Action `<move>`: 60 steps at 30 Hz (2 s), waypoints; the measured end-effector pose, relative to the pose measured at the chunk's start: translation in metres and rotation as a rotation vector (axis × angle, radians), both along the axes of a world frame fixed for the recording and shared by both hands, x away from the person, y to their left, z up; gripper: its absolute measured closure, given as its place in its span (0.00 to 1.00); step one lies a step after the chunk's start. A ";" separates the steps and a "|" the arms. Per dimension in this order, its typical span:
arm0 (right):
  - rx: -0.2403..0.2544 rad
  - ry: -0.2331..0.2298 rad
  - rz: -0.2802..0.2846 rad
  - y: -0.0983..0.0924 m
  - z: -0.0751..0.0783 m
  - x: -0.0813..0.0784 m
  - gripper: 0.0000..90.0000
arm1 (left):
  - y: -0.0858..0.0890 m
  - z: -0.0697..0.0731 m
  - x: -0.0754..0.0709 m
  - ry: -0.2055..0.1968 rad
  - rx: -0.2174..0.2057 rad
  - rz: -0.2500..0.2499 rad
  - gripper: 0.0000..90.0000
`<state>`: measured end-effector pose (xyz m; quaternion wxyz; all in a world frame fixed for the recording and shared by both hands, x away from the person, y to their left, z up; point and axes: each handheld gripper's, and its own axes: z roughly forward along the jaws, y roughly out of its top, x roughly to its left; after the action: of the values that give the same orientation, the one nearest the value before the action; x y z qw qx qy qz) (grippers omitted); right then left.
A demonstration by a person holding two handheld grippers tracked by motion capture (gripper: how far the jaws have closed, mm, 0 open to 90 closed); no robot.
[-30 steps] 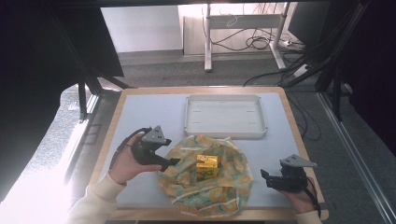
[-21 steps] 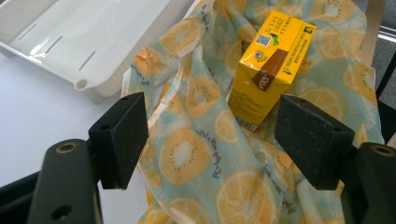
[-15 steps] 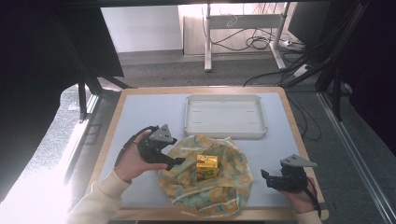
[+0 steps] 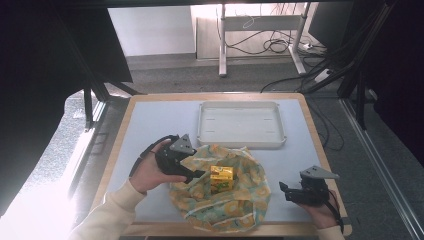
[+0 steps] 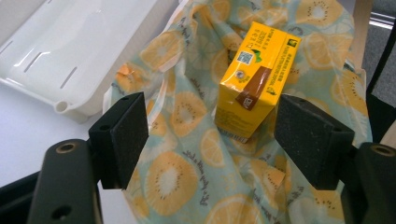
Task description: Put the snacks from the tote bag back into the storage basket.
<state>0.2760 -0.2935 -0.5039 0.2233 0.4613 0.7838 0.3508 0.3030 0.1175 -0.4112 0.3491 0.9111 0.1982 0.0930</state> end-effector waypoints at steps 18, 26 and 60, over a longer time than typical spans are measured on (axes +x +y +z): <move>-0.004 0.008 0.001 -0.001 -0.001 0.001 0.17 | -0.019 0.003 0.006 -0.008 0.022 -0.037 0.29; -0.005 0.010 0.002 -0.001 -0.001 0.001 0.17 | -0.027 0.003 0.010 -0.008 0.034 -0.052 0.29; -0.011 0.023 -0.008 -0.002 -0.003 0.002 0.17 | -0.069 -0.012 0.013 0.014 0.130 -0.152 0.28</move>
<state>0.2779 -0.2953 -0.5068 0.2180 0.4672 0.7864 0.3404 0.3159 0.0481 -0.4236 0.2938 0.9450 0.1243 0.0727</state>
